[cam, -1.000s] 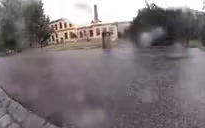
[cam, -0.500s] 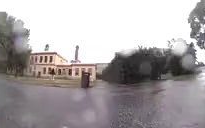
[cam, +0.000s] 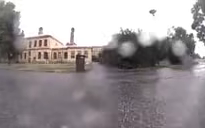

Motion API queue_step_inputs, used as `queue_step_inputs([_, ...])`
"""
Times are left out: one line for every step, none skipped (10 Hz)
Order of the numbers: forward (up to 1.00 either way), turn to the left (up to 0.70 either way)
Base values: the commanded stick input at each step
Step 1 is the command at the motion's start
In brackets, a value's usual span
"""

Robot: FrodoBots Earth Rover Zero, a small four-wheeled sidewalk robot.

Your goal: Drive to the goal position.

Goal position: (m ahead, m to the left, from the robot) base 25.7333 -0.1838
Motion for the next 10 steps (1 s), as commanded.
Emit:
queue_step_inputs([0.85, 0.0])
queue_step_inputs([0.85, 0.0])
queue_step_inputs([0.85, 0.0])
queue_step_inputs([0.85, 0.0])
queue_step_inputs([0.85, 0.0])
queue_step_inputs([0.85, 0.0])
queue_step_inputs([0.85, 0.0])
queue_step_inputs([0.85, 0.0])
queue_step_inputs([0.85, 0.0])
queue_step_inputs([0.85, -0.2])
